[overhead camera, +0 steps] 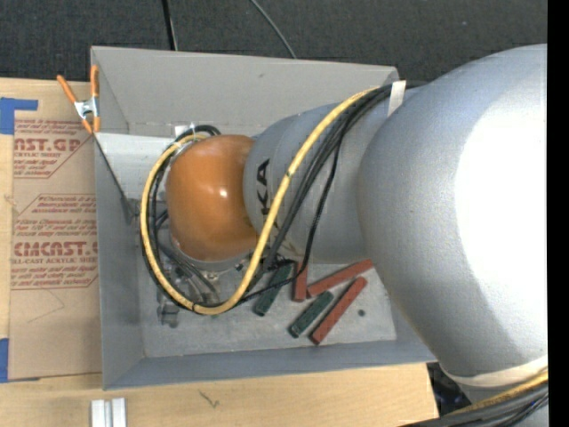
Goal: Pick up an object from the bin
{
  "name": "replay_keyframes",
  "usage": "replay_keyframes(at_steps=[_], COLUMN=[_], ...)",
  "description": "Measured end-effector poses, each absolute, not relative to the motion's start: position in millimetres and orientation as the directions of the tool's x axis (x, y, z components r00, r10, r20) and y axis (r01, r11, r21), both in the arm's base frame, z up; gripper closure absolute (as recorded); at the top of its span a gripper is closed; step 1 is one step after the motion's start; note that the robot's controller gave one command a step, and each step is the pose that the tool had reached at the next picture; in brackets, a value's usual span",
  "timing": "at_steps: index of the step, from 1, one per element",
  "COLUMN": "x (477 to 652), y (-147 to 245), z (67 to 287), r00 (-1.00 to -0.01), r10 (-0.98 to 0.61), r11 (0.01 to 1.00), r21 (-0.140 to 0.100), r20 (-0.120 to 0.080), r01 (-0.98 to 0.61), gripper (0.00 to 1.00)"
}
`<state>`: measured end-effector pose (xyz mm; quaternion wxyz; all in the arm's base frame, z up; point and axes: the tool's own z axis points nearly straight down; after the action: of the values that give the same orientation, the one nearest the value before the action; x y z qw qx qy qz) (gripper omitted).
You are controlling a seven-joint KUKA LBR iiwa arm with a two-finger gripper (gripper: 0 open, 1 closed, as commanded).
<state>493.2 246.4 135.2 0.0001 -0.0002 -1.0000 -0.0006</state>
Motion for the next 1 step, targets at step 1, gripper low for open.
replay_keyframes(at_steps=[1], x=[493.3], y=[246.4], z=[135.2], r00=[-1.0], r10=[0.001], r11=[1.0], r21=[0.001], r20=[0.0], r01=[0.001], gripper=[1.0])
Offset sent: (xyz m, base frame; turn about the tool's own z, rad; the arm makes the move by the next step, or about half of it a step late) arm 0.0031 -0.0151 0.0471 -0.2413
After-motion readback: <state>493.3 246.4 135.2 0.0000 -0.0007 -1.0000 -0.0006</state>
